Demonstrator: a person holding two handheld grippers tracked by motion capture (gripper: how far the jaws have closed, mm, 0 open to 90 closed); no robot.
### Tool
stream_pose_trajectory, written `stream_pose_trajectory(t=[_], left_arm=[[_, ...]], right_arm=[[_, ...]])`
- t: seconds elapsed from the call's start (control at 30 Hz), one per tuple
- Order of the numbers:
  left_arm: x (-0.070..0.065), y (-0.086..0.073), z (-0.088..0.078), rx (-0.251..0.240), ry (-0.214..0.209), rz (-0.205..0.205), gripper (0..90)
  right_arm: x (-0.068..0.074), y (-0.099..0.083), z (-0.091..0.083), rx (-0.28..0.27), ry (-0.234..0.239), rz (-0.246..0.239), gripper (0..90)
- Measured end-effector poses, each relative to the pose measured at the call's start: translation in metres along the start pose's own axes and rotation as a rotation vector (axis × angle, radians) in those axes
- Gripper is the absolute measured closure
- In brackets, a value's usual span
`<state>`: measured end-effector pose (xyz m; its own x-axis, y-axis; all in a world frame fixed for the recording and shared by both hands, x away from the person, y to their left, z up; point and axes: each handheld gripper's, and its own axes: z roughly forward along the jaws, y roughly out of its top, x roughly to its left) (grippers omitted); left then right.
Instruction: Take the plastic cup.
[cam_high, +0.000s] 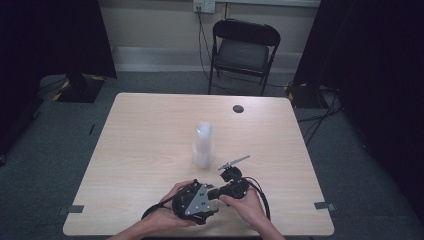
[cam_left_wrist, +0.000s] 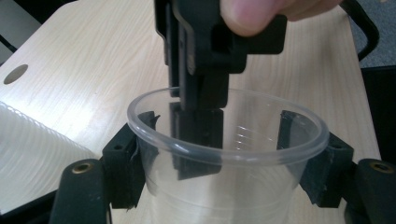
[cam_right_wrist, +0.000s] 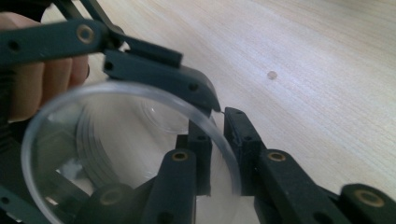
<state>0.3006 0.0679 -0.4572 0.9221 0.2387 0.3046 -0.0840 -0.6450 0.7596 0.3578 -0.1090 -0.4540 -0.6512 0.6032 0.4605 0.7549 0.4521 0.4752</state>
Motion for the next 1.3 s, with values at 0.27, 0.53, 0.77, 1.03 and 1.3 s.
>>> stream_pose_trajectory(t=[0.27, 0.53, 0.77, 1.03, 1.3], left_arm=[[0.001, -0.001, -0.002, -0.015, 0.018, -0.013, 29.0], [0.008, -0.003, -0.006, -0.041, 0.023, -0.080, 29.2], [0.010, -0.005, -0.008, -0.043, 0.024, -0.095, 29.2], [0.018, -0.009, -0.013, -0.066, 0.037, -0.168, 29.2], [0.026, -0.014, -0.020, -0.084, 0.054, -0.254, 29.3]], right_arm=[[-0.002, 0.000, -0.004, -0.029, 0.003, 0.002, 77.4], [0.000, 0.001, -0.012, -0.077, 0.000, -0.033, 66.2], [0.001, 0.003, -0.014, -0.097, -0.019, -0.054, 60.2], [0.002, 0.002, -0.017, -0.159, -0.034, -0.093, 49.8], [0.002, 0.002, -0.027, -0.248, -0.059, -0.086, 39.3]])
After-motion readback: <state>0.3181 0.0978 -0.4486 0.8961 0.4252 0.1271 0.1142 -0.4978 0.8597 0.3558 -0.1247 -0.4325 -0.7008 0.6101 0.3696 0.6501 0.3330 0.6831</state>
